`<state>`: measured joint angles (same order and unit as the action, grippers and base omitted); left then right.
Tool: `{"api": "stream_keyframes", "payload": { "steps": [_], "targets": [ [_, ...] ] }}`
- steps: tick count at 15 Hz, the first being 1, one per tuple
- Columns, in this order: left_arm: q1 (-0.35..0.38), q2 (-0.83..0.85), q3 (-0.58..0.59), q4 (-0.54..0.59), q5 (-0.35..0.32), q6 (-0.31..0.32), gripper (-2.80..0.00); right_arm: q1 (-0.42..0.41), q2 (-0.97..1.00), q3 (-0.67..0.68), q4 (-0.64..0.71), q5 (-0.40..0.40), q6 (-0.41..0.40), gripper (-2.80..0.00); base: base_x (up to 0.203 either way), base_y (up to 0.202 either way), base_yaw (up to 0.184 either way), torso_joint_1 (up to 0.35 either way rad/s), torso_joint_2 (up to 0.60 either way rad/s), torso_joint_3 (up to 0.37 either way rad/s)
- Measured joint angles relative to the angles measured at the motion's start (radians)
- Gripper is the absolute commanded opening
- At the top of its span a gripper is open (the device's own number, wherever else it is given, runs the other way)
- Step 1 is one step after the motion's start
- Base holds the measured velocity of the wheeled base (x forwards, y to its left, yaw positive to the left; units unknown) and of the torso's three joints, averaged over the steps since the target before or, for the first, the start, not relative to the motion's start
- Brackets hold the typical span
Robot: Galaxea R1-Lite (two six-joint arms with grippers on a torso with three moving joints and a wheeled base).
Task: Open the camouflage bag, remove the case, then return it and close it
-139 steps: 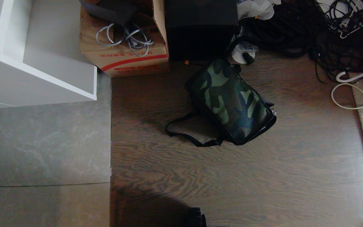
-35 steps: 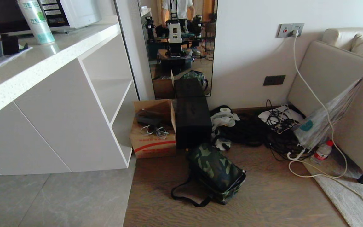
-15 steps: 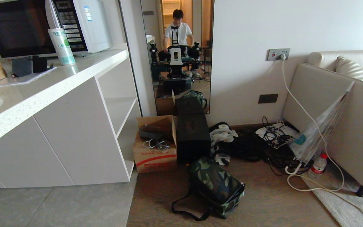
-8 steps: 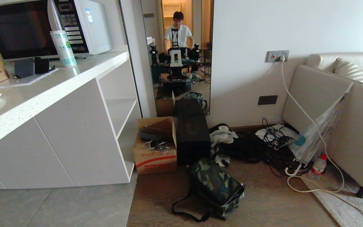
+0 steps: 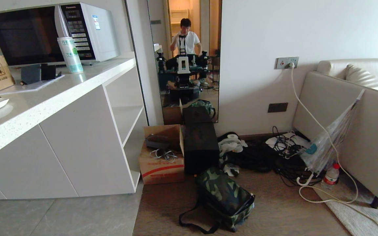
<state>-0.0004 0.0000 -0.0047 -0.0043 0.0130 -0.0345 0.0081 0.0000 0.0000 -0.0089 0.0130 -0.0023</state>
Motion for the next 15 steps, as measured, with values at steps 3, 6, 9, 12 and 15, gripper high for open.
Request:
{"api": "stream_keyframes", "payload": {
  "steps": [3, 6, 9, 12, 15],
  "targets": [
    [0.0, 0.0, 0.0, 0.0, 0.0, 0.0, -2.8, 0.0, 0.0, 0.0, 0.0, 0.0, 0.0, -2.8, 0.0, 0.0, 0.0, 0.0, 0.0, 0.0],
    [0.0, 0.0, 0.0, 0.0, 0.0, 0.0, -2.8, 0.0, 0.0, 0.0, 0.0, 0.0, 0.0, -2.8, 0.0, 0.0, 0.0, 0.0, 0.0, 0.0],
    [0.0, 0.0, 0.0, -0.001, 0.0, 0.0, -2.8, 0.0, 0.0, 0.0, 0.0, 0.0, 0.0, -2.8, 0.0, 0.0, 0.0, 0.0, 0.0, 0.0],
    [0.0, 0.0, 0.0, 0.0, 0.0, 0.0, -2.8, 0.0, 0.0, 0.0, 0.0, 0.0, 0.0, -2.8, 0.0, 0.0, 0.0, 0.0, 0.0, 0.0],
    [0.0, 0.0, 0.0, 0.0, 0.0, 0.0, -2.8, 0.0, 0.0, 0.0, 0.0, 0.0, 0.0, -2.8, 0.0, 0.0, 0.0, 0.0, 0.0, 0.0]
  ]
}}
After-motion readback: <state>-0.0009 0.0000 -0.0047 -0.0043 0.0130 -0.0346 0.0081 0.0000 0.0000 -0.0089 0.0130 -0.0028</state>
